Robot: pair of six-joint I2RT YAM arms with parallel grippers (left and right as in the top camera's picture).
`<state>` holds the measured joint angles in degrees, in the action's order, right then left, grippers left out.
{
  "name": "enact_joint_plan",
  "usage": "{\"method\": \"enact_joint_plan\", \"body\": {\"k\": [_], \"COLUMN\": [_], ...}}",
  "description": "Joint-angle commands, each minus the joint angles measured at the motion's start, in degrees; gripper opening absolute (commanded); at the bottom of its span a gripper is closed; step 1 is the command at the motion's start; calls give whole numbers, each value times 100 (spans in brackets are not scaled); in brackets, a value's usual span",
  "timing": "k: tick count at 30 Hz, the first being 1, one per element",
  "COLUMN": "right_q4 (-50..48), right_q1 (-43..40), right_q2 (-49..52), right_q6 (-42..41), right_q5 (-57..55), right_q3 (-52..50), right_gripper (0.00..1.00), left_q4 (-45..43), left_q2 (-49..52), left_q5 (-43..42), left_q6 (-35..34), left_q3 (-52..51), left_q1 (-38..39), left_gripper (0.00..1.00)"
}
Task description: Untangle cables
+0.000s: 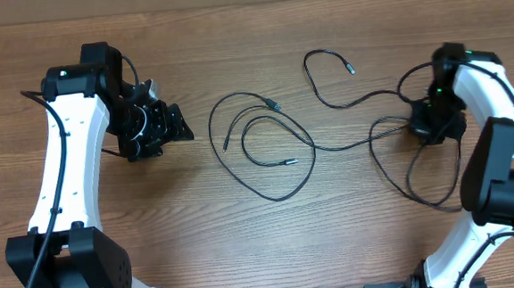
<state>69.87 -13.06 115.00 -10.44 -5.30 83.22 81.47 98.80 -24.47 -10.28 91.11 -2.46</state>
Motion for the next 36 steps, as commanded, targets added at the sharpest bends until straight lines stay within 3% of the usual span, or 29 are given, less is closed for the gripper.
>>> {"method": "enact_joint_plan", "body": {"k": [1, 8, 12, 16, 17, 19, 20, 21, 27, 36], "right_q4": [4, 496, 695, 785, 791, 846, 905, 960, 1456, 1781], "right_q1": [-426, -1526, -2087, -2391, -2411, -2415, -2411, -2382, -2013, -903], "right_q2": [-87, -90, -90, -90, -90, -87, -85, -85, -83, -81], "right_q6": [-352, -940, -979, -975, -970, -920, -870, -798, -149, 455], "right_q5": [-426, -393, -247, -142, -39, 286, 494, 708, 1705, 1696], "right_q3": [321, 2365, 3773, 4559, 4625, 4627, 4601, 4553, 4319, 3272], "right_gripper": [4, 4, 4, 4, 9, 59, 76, 84, 90, 95], "left_q4": [13, 13, 15, 26, 28, 26, 26, 28, 52, 9], "left_q2": [7, 7, 7, 7, 7, 7, 7, 7, 7, 7], "left_q5": [-46, -46, -50, -50, -50, -50, -50, -50, -50, -46], "left_q6": [129, 109, 105, 105, 107, 105, 105, 105, 107, 109], "left_q3": [17, 17, 17, 17, 17, 17, 17, 17, 17, 17], "left_q1": [-15, -15, -15, -15, -15, -15, -15, -15, -15, -15], "left_gripper": [76, 76, 75, 76, 76, 76, 76, 76, 76, 76]}}
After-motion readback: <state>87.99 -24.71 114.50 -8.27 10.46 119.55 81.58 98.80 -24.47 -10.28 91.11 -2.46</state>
